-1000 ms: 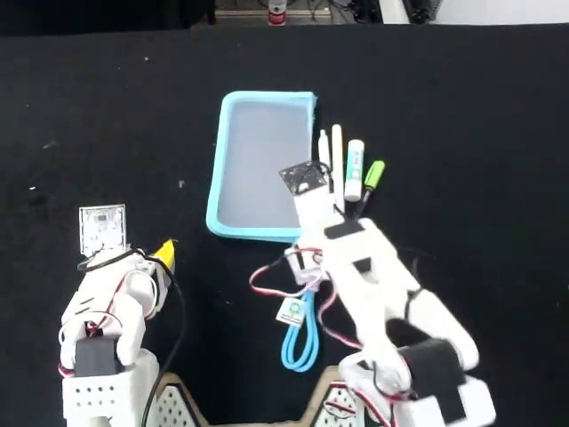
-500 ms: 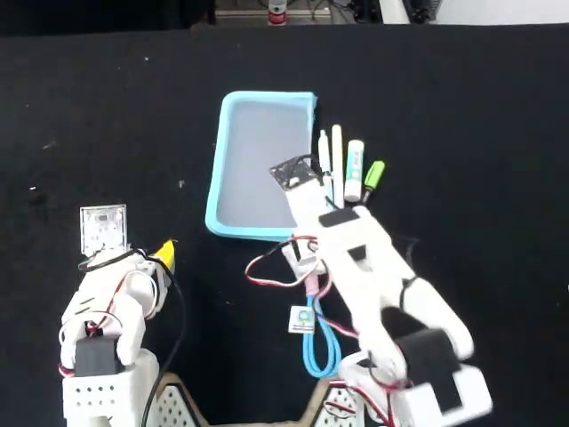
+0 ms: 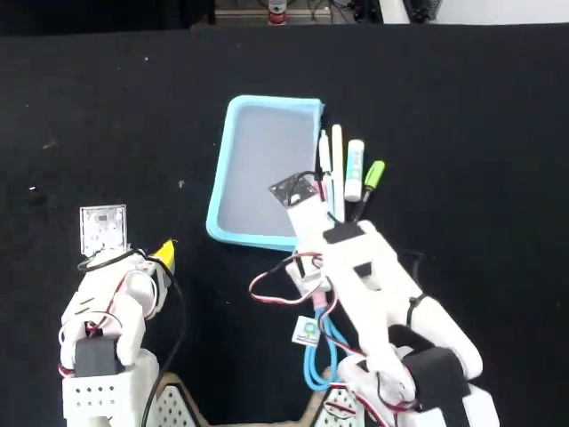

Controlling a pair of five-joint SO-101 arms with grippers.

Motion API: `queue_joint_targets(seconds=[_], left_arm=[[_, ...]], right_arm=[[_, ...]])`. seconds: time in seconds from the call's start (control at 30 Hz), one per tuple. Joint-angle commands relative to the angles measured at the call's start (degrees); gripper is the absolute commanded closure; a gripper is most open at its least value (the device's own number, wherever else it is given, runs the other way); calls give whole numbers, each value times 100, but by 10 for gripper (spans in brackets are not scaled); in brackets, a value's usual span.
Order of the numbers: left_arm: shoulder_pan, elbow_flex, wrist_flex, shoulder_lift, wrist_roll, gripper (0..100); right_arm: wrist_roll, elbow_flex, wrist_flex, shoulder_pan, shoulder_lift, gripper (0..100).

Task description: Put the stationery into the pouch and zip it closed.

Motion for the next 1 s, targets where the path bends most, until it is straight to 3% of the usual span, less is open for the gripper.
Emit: queue_joint_targets(seconds=[0.0,0.5,0.73,0.97], left_arm=[[66,-31,-62,-26,-53,770],[66,-31,-53,-26,-53,770],[66,-31,-53,-26,-53,770],[66,-22,-44,-26,-53,770]], right_arm=[[-325,-418,0,-70,110,862],[-316,-488,-448,-396,321,858],[343,-145,-1002,-158,295,861],[387,-119,-580,-158,286,982]])
